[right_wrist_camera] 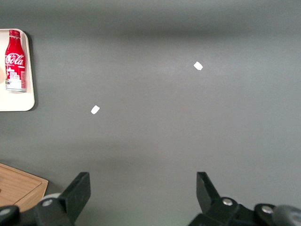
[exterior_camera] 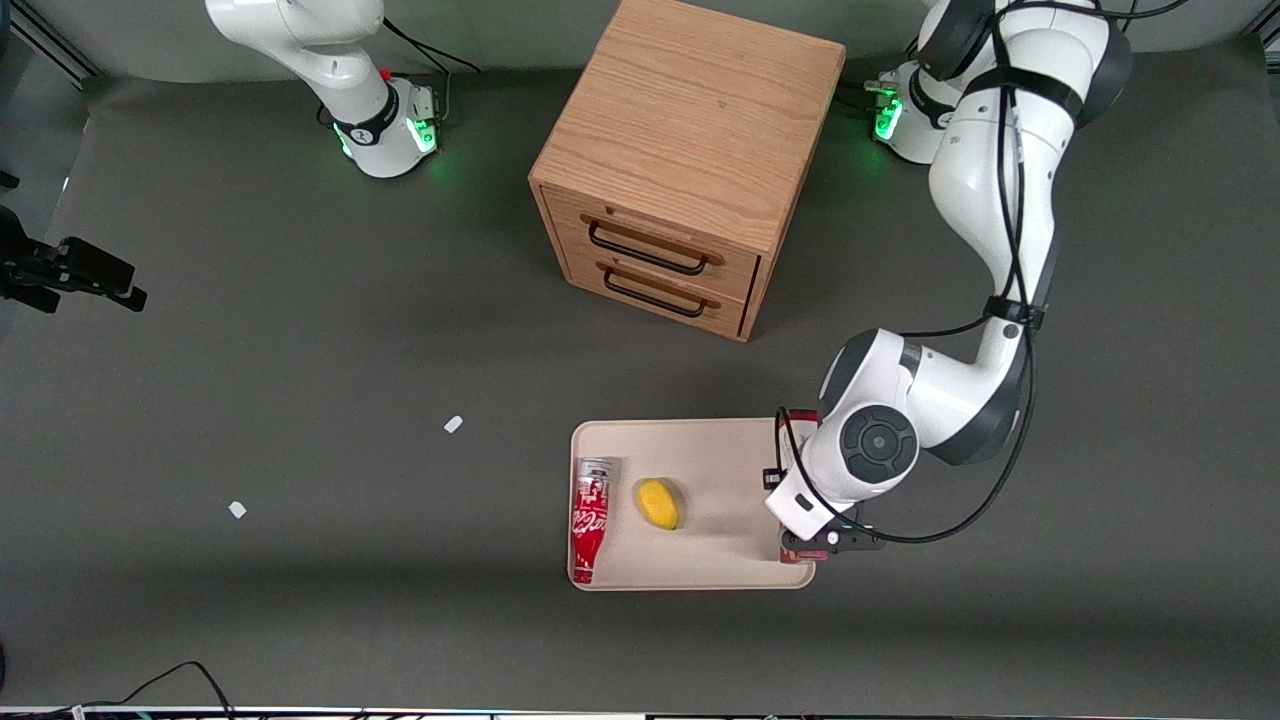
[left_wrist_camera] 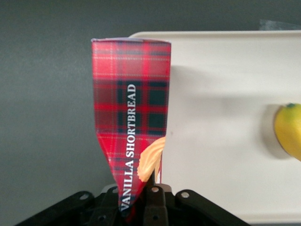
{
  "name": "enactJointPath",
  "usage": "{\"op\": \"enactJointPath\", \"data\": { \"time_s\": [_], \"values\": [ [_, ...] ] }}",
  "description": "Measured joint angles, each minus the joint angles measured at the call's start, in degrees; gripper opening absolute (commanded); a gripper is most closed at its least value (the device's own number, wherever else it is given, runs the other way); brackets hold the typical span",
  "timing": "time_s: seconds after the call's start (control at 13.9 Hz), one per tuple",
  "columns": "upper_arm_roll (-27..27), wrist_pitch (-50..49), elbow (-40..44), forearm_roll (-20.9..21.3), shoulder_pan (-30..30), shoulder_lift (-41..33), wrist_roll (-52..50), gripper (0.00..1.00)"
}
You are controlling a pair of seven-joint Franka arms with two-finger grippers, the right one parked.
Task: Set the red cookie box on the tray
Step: 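Lower the cookie box onto the tray beside the lemon, then open the left gripper and raise it away from the tray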
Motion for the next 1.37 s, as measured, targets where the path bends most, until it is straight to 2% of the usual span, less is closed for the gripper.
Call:
{"op": "enactJointPath", "data": {
  "time_s": [0.5, 0.58, 0.65, 0.72, 0.94, 1.37],
  "values": [
    [0.0, 2.4, -0.1, 0.4, -0.4, 1.9, -2.1, 0.00],
    [0.0, 3.0, -0.1, 0.5, -0.4, 2.2, -2.2, 0.04],
    [0.0, 3.2, -0.1, 0.6, -0.5, 2.4, -2.2, 0.93],
    [0.0, 3.4, -0.1, 0.8, -0.5, 2.6, -2.3, 1.00],
    [-0.1, 3.5, -0.1, 2.3, -0.7, 2.7, -2.9, 1.00],
    [-0.1, 3.8, -0.1, 2.6, -1.0, 2.7, -3.8, 1.00]
  ]
}}
